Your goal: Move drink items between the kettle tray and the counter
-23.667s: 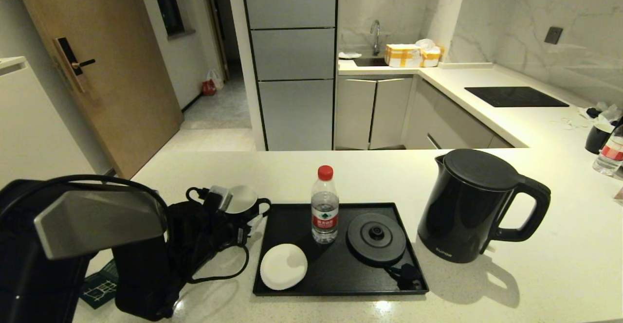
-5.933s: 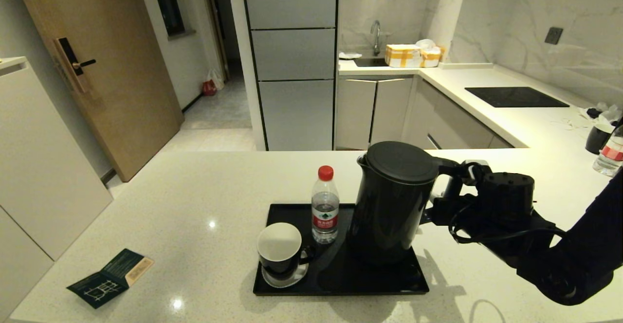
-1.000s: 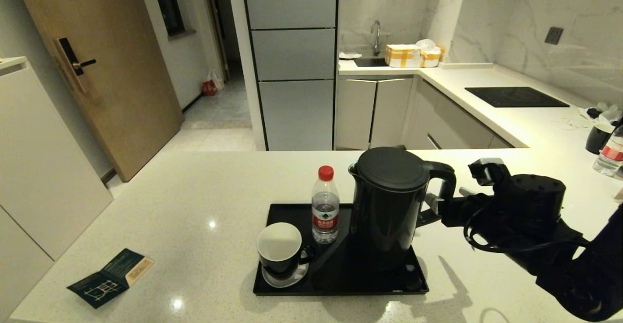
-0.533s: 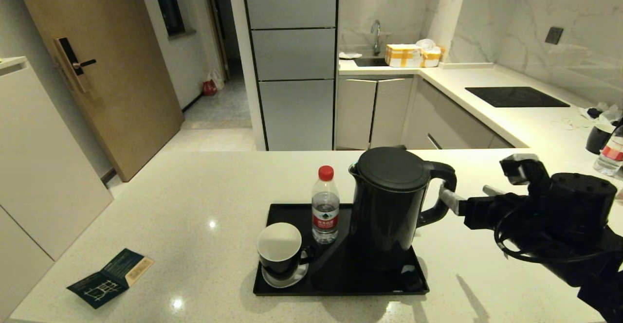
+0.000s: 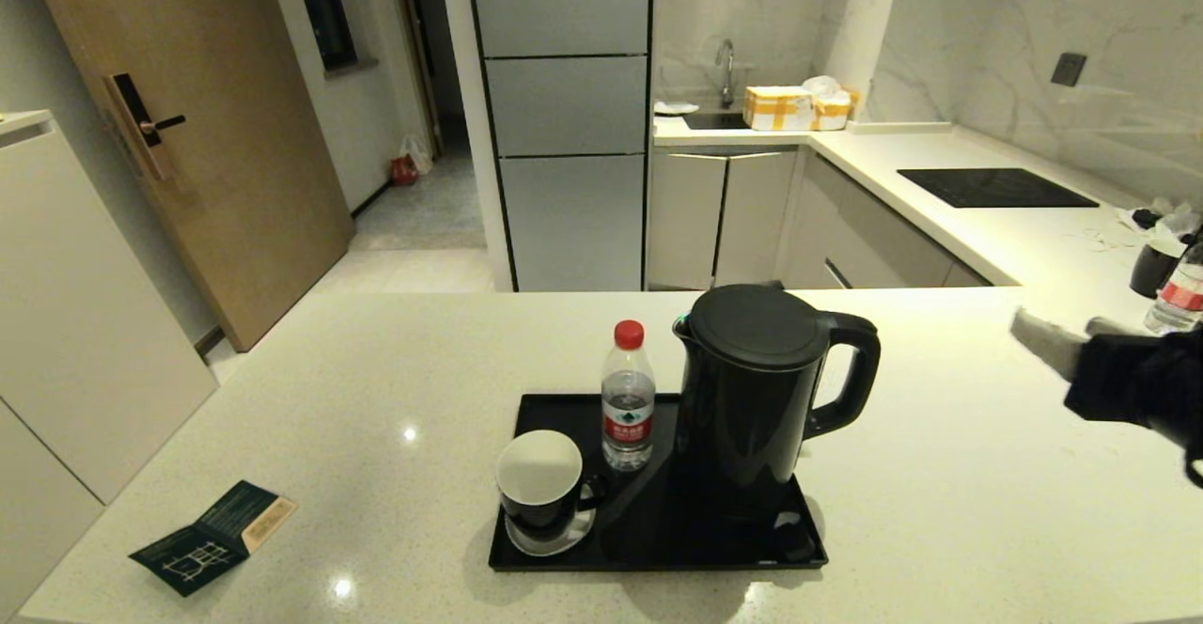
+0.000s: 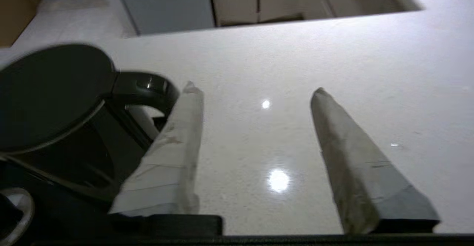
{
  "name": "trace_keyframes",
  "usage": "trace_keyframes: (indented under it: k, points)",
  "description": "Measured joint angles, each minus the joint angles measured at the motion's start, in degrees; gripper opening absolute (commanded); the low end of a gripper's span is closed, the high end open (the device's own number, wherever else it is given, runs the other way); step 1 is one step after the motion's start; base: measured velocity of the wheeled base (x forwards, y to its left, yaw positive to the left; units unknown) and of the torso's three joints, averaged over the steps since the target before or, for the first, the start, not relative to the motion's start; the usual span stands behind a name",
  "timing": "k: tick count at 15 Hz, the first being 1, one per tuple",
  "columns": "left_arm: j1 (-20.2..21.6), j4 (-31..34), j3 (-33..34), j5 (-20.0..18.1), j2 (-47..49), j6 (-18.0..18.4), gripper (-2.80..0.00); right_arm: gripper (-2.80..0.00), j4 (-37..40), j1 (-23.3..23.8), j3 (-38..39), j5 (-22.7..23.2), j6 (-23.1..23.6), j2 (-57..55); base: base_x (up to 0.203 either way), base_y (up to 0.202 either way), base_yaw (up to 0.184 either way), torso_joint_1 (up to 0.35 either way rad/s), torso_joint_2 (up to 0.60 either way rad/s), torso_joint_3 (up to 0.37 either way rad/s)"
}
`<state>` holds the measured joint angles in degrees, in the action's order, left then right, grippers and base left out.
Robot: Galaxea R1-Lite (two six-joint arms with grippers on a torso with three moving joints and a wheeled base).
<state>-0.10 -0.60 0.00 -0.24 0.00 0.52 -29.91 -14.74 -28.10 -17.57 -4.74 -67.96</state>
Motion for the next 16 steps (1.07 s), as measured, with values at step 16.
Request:
trace_keyframes:
  k: [16]
  points:
    - [0.0, 0.0, 0.0, 0.0, 0.0, 0.0, -2.80, -2.80, 87.7, 25.0, -40.8, 7.3, 7.9, 49.6, 0.000, 0.000, 0.000, 0.000, 0.00, 0.000]
